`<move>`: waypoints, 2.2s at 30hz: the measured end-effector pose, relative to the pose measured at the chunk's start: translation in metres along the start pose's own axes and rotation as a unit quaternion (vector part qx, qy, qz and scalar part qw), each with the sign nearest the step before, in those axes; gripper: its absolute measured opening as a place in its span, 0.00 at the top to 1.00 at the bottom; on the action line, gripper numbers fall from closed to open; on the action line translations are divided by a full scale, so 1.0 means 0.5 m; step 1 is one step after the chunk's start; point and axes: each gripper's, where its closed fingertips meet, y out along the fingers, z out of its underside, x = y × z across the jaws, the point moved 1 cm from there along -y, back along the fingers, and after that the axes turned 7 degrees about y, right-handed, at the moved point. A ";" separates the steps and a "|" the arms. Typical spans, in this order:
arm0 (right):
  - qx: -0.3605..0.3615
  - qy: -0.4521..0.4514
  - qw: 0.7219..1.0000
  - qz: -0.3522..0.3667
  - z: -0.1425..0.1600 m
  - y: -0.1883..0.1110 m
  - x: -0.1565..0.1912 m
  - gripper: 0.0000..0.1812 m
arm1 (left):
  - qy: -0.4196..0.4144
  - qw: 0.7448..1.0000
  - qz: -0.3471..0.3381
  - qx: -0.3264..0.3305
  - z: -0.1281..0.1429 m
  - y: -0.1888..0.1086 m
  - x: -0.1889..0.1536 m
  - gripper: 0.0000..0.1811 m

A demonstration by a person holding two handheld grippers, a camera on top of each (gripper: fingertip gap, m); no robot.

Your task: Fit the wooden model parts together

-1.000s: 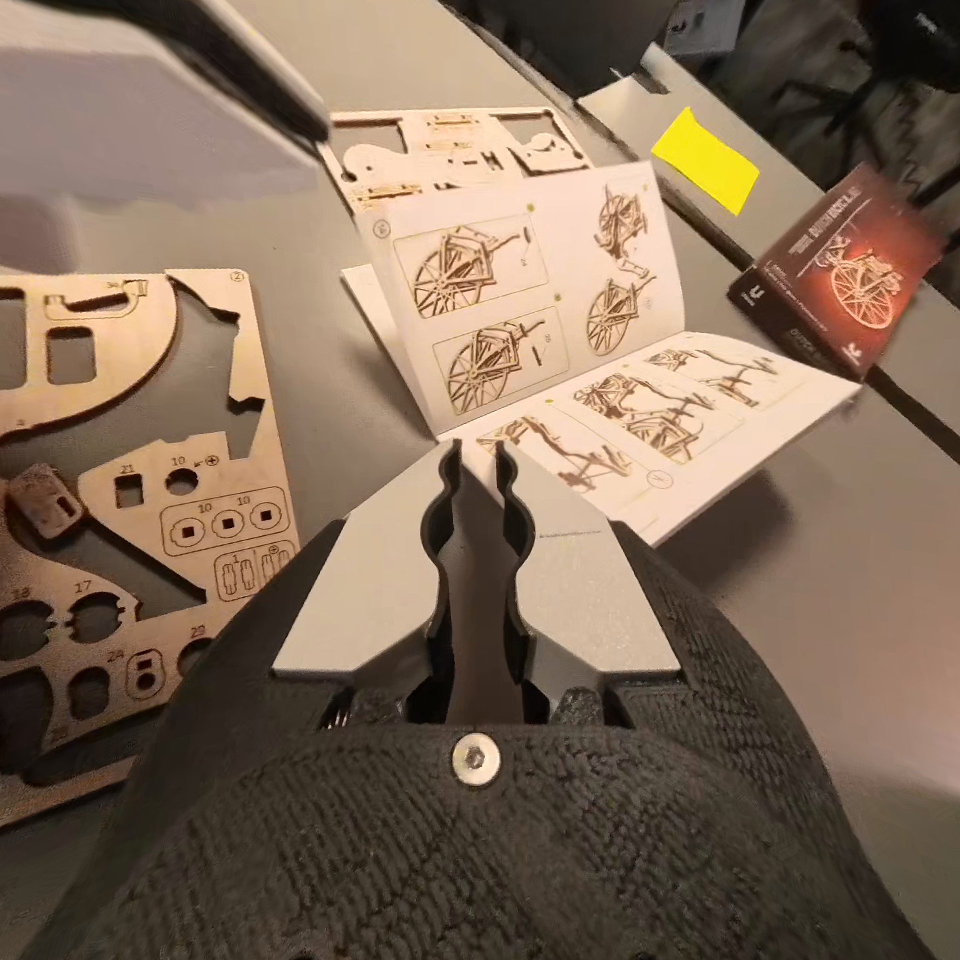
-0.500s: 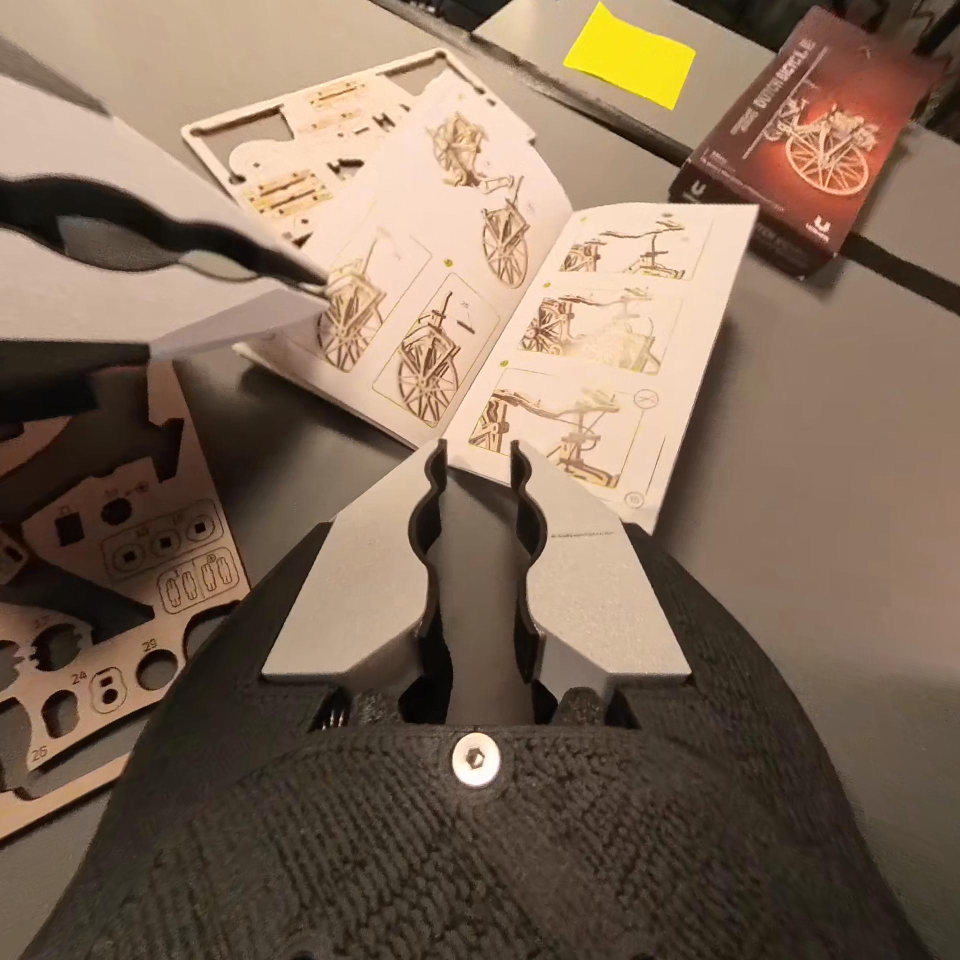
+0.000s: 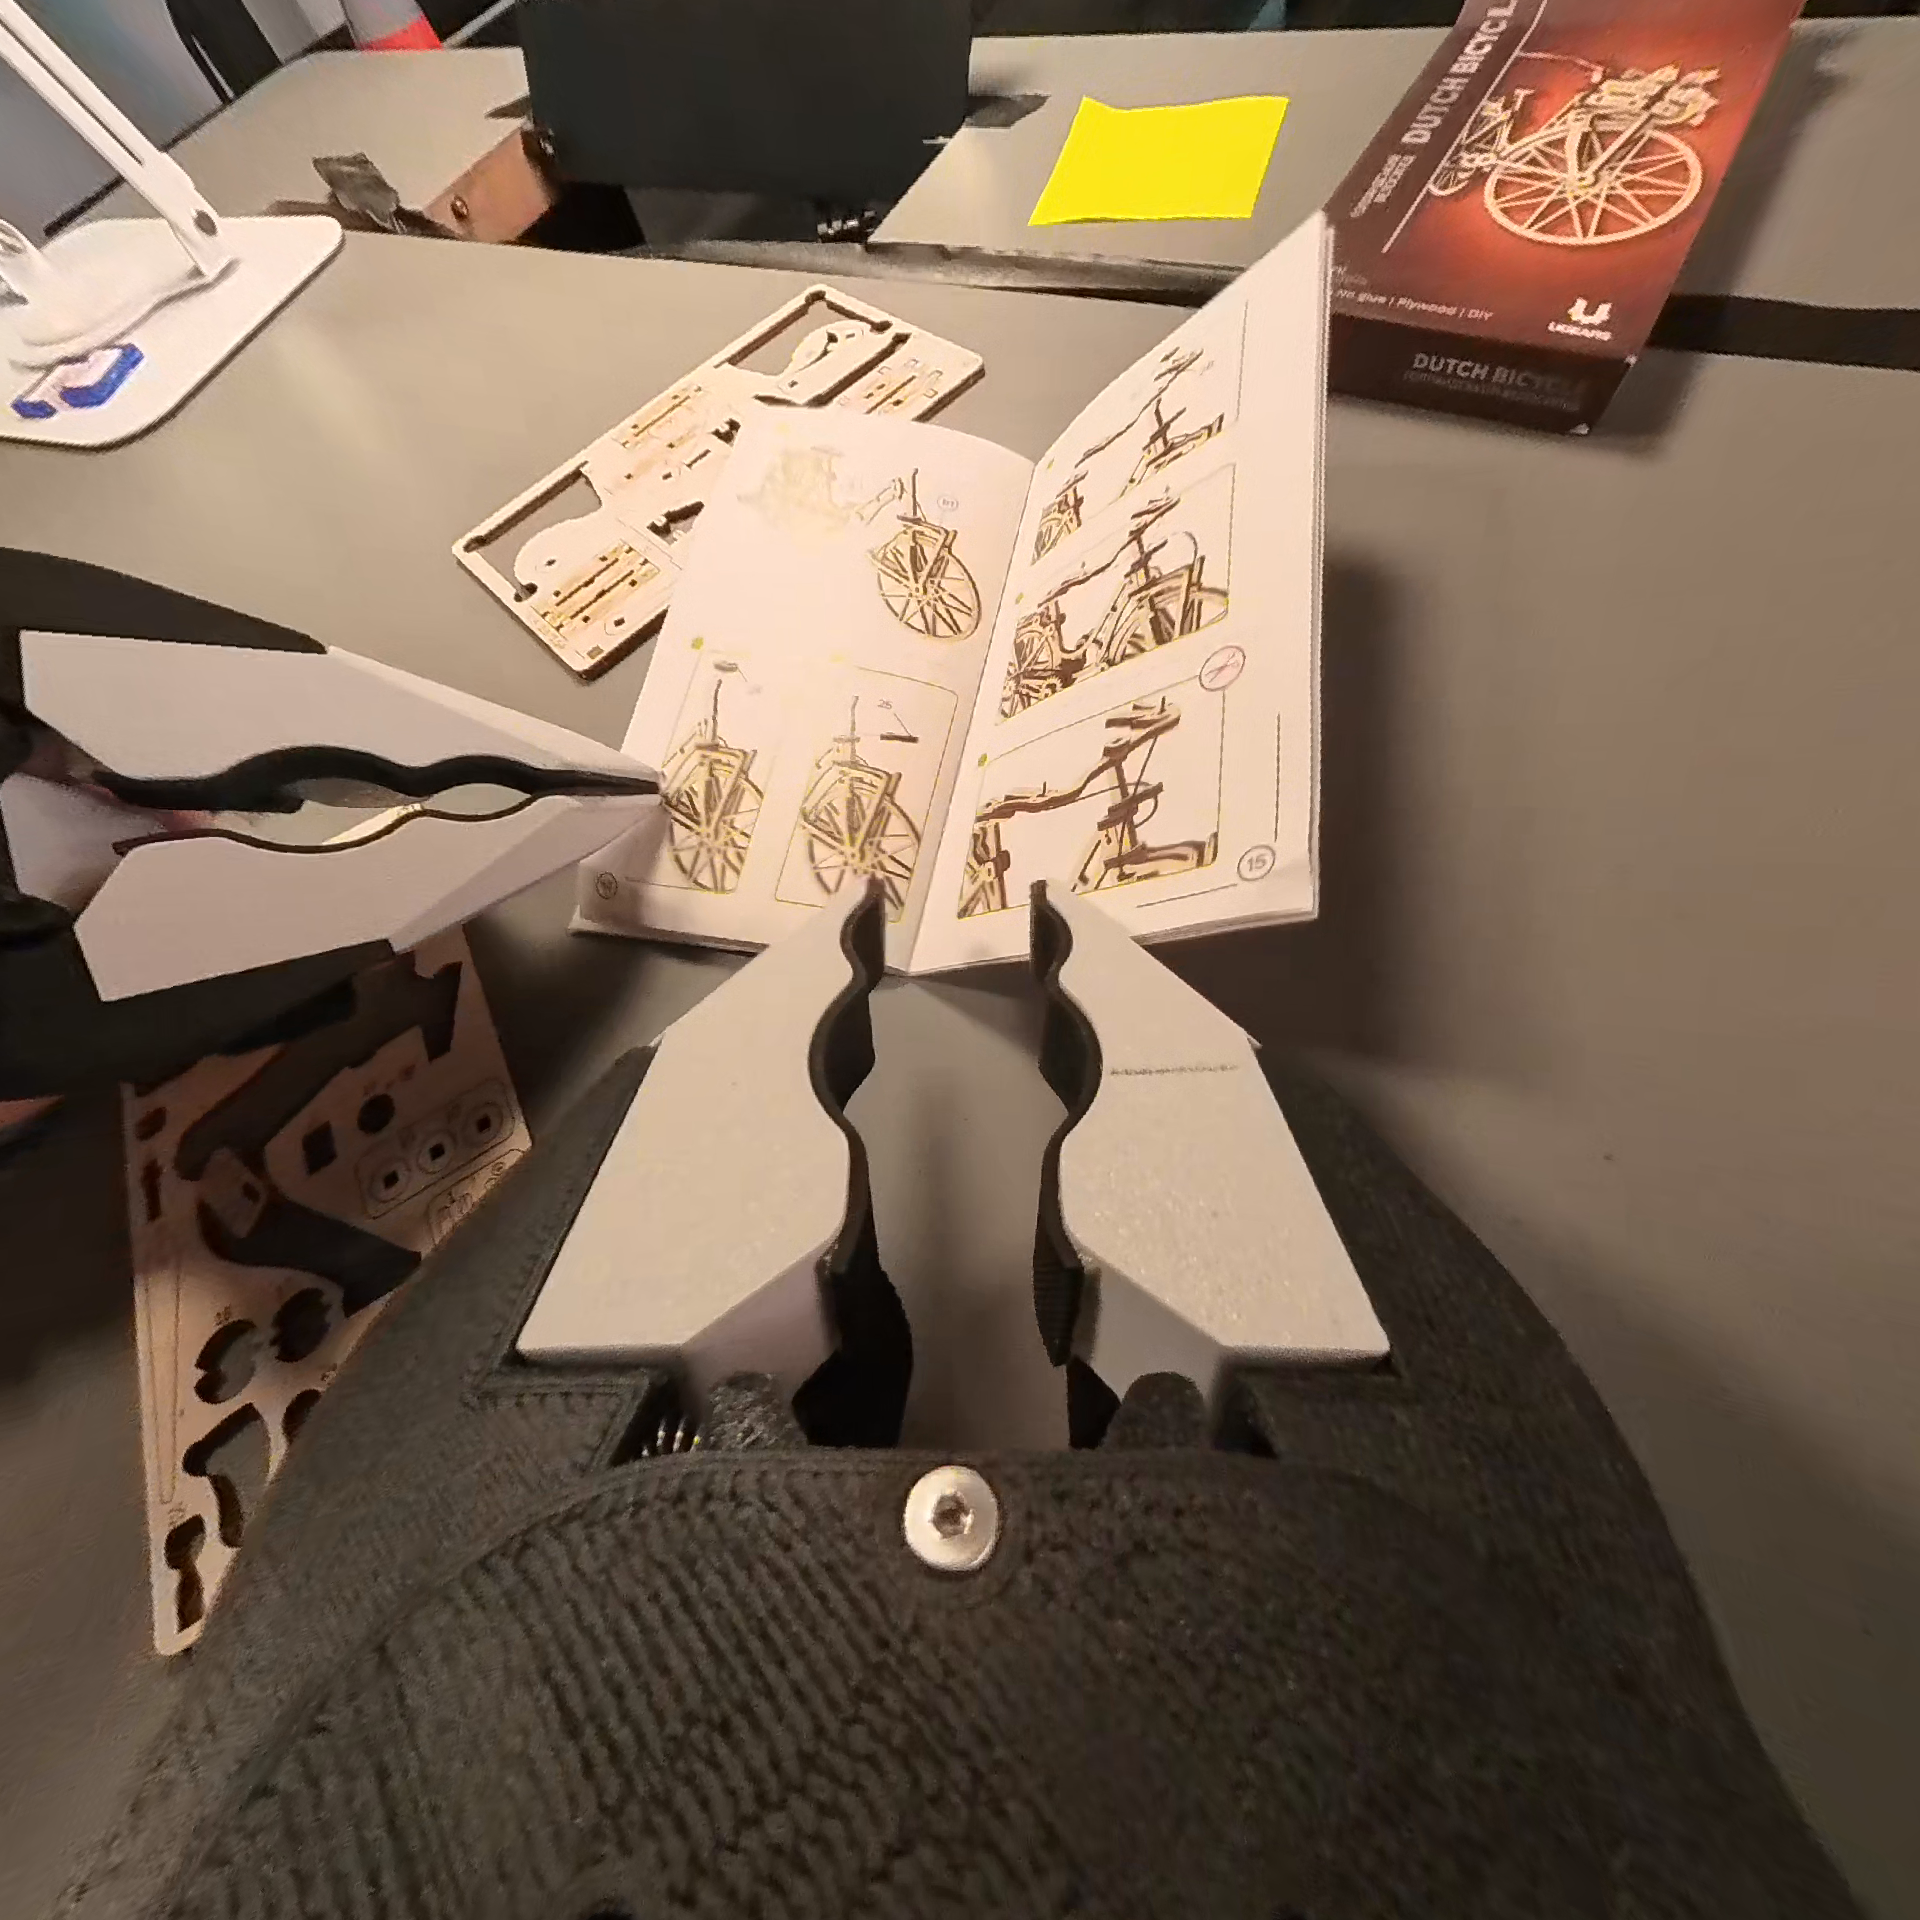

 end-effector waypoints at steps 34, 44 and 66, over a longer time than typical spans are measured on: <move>-0.144 -0.165 0.963 0.160 -0.072 -0.060 -0.025 0.71 | 0.020 1.000 -0.007 -0.004 -0.002 0.001 0.004 1.00; -0.124 -0.181 0.962 0.161 -0.061 -0.050 -0.021 0.72 | 0.020 1.000 -0.007 -0.004 -0.001 0.002 0.007 1.00; -0.127 -0.237 0.951 0.155 -0.062 -0.049 0.008 0.79 | 0.018 1.000 -0.005 -0.004 -0.001 0.003 0.008 1.00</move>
